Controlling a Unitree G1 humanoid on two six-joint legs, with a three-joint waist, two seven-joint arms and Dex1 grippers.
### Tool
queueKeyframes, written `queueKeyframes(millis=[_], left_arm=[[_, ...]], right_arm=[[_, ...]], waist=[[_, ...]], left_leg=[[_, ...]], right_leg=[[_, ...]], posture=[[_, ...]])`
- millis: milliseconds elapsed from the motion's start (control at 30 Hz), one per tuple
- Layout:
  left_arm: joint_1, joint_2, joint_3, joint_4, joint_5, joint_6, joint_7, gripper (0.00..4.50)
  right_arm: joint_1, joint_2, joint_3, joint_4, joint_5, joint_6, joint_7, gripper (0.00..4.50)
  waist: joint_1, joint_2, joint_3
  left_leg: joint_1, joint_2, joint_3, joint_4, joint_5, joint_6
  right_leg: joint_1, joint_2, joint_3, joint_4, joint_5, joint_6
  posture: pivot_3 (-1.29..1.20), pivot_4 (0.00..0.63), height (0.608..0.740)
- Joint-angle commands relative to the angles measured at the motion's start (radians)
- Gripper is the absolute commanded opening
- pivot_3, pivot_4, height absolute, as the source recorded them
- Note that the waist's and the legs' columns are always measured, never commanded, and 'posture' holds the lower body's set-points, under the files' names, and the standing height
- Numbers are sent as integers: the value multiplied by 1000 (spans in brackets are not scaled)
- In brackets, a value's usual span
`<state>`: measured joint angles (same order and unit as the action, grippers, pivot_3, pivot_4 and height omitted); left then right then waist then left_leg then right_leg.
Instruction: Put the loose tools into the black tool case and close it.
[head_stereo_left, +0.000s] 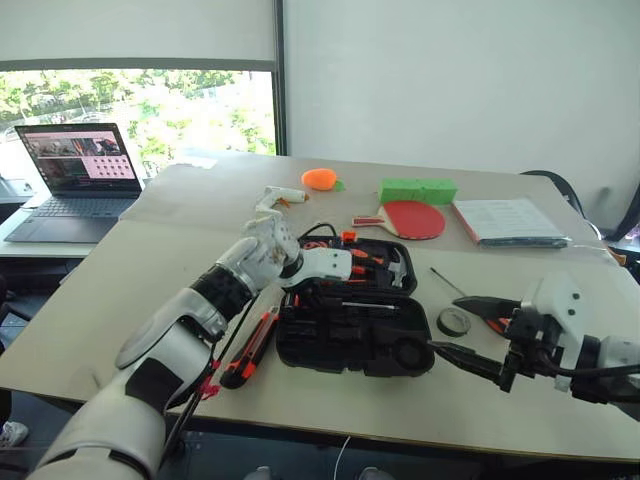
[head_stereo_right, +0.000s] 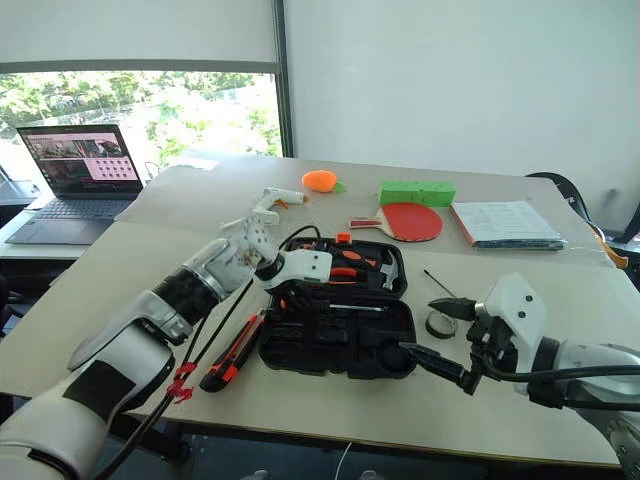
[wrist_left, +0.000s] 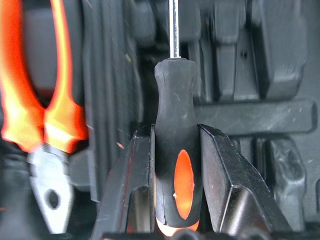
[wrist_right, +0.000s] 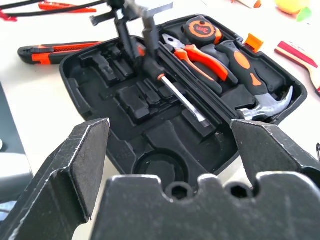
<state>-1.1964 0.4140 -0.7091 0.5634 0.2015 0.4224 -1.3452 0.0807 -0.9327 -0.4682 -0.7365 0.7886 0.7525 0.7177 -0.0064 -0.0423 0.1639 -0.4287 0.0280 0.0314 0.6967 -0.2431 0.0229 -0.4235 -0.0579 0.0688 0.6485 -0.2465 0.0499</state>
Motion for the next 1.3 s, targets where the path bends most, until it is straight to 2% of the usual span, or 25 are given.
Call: queueKeyframes(millis=[33,167,200,267,500,533,633,733,967,1000,1300], left_arm=[[1,-8,26,-1,30,-17,18,836],[8,-22,42,14,36,-29,25,836],[8,-25,49,18,34,-43,25,1623],[-2,-21,74,10,17,-38,1,1979],[-53,33,216,-94,-86,43,-100,4400],[-55,37,227,-99,-94,37,-103,4400],[-52,29,232,-75,-86,-11,-83,3832],[-26,19,201,-32,-53,-105,-63,2743],[7,-31,163,47,7,-200,-8,231],[8,-39,160,61,16,-207,2,110],[3,-64,117,109,84,-230,-23,110]], right_arm=[[-37,2,-27,-26,28,-4,-26,4500],[-45,-1,-23,-27,43,-1,-30,4500],[-43,-2,-21,-28,43,-2,-28,4500],[-42,-3,-13,-29,42,-4,-26,4500],[-20,19,2,-46,47,-19,-25,4500],[-18,21,6,-46,43,-22,-24,4500],[-28,24,22,-40,34,-28,-26,4500],[-41,21,30,-34,30,-31,-23,4500],[-22,25,37,-24,-6,-50,-7,4500],[-21,27,38,-25,-7,-51,-7,4500],[-5,51,41,-23,-24,-64,-5,4500]], waist=[[-1,0,0],[1,0,0],[1,0,0],[2,0,0],[4,1,0],[4,1,0],[5,1,-1],[6,1,-1],[7,1,-1],[7,1,-1],[7,1,-1]], left_leg=[[0,0,0,0,0,0],[0,0,-1,0,0,0],[0,0,-1,0,0,0],[0,0,-1,0,0,0],[1,0,-1,1,0,0],[1,0,-1,1,0,0],[2,0,-1,1,0,0],[2,0,-1,1,0,0],[2,0,-1,1,0,0],[2,0,-1,1,0,0],[3,0,-1,1,0,0]], right_leg=[[0,0,0,0,0,0],[0,0,0,0,0,0],[0,0,0,0,0,0],[0,0,0,0,0,0],[1,0,0,1,1,0],[1,0,0,1,1,0],[2,0,0,0,1,0],[2,0,0,0,1,0],[2,0,0,0,1,0],[2,0,0,0,1,0],[3,0,0,0,1,0]], posture=[[0,150,736],[0,150,736],[0,150,736],[0,150,736],[0,150,736],[0,150,736],[0,150,736],[0,150,736],[0,150,736],[0,150,736],[0,150,736]])
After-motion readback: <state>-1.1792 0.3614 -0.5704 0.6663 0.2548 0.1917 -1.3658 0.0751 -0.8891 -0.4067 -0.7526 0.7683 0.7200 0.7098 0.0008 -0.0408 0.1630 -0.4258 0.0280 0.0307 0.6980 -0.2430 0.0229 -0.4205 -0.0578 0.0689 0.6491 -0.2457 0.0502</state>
